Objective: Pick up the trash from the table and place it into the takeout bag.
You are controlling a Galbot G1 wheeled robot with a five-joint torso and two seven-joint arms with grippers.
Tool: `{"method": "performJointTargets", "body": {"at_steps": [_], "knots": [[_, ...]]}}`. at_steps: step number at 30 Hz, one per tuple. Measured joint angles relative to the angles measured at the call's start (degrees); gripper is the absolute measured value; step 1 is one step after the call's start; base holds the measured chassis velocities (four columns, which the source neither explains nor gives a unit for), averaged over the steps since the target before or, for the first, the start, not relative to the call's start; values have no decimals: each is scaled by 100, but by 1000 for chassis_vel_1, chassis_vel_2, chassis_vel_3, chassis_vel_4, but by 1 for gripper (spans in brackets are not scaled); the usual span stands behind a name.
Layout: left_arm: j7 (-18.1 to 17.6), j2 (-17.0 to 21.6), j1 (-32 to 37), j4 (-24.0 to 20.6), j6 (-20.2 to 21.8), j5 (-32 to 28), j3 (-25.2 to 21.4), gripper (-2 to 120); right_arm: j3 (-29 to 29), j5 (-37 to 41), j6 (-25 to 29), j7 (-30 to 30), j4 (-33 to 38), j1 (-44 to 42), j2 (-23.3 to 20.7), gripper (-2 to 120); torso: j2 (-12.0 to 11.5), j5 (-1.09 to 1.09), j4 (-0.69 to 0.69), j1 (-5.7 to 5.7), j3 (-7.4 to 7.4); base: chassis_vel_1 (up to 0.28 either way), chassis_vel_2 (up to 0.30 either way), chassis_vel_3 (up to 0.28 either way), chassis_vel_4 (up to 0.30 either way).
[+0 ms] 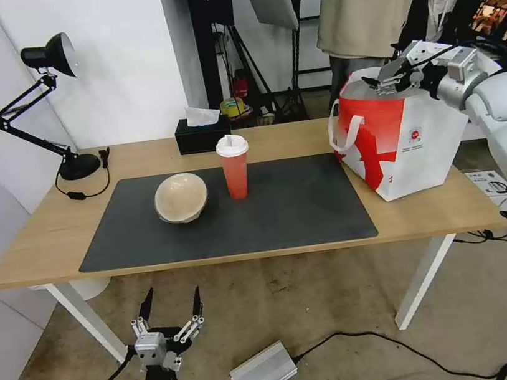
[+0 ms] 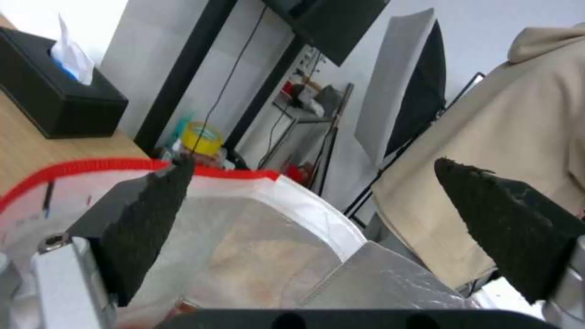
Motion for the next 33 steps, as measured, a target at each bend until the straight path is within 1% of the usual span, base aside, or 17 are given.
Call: {"method": "performJointTargets", "body": {"at_steps": [4, 6, 7, 11, 12, 15, 16, 19, 21, 25, 26, 30, 31, 33], "knots": [[0, 2, 41, -112, 82, -23, -27, 100, 0, 141, -137, 67, 212, -63, -109, 100, 0, 1, 0, 0, 0, 0, 0, 0, 0], [1, 24, 63, -231, 176, -79, -71, 100, 16, 328, -306, 192, 542, -151, -274, 100, 0, 0, 0, 0, 0, 0, 0, 0, 0], [1, 24, 63, -231, 176, -79, -71, 100, 16, 328, -306, 192, 542, -151, -274, 100, 0, 0, 0, 0, 0, 0, 0, 0, 0], [2, 105, 111, -428, 281, -159, -157, 100, 162, 599, -605, 421, 1144, -379, -480, 100, 0, 0, 0, 0, 0, 0, 0, 0, 0], [2, 105, 111, -428, 281, -159, -157, 100, 162, 599, -605, 421, 1144, -379, -480, 100, 0, 0, 0, 0, 0, 0, 0, 0, 0], [-1, 157, 150, -579, 311, -196, -205, 100, 345, 833, -768, 712, 1648, -680, -623, 100, 0, -1, -1, 0, 0, 0, 0, 0, 0], [-1, 157, 150, -579, 311, -196, -205, 100, 345, 833, -768, 712, 1648, -680, -623, 100, 0, -1, -1, 0, 0, 0, 0, 0, 0], [-37, 254, 181, -747, 372, -217, -237, 100, 559, 1011, -817, 928, 2097, -1073, -738, 100, 0, -1, 0, 0, 0, 0, 0, 0, 0], [-50, 291, 178, -782, 382, -220, -253, 100, 642, 1041, -817, 977, 2215, -1208, -747, 100, 0, 0, 0, 0, 0, 0, 0, 0, 0], [-106, 510, 176, -921, 476, -290, -272, 100, 1128, 1111, -773, 1327, 2817, -2012, -679, 100, 0, 0, -1, -1, 0, 0, 0, 0, 0], [-106, 510, 176, -921, 476, -290, -272, 100, 1128, 1111, -773, 1327, 2817, -2012, -679, 100, 0, 0, -1, -1, 0, 0, 0, 0, 0], [-201, 522, 51, -981, 512, -289, -249, 100, 1412, 1157, -588, 1647, 3348, -2757, -537, 100, 0, 0, 0, 0, 1, 0, 0, 0, 0], [-201, 522, 51, -981, 512, -289, -249, 100, 1412, 1157, -588, 1647, 3348, -2757, -537, 100, 0, 0, 0, 0, 1, 0, 0, 0, 0], [-226, 514, 28, -1018, 538, -283, -239, 100, 1520, 1173, -529, 1767, 3593, -3117, -462, 100, 0, 0, 0, 0, 0, 0, 0, 0, 0]]}}
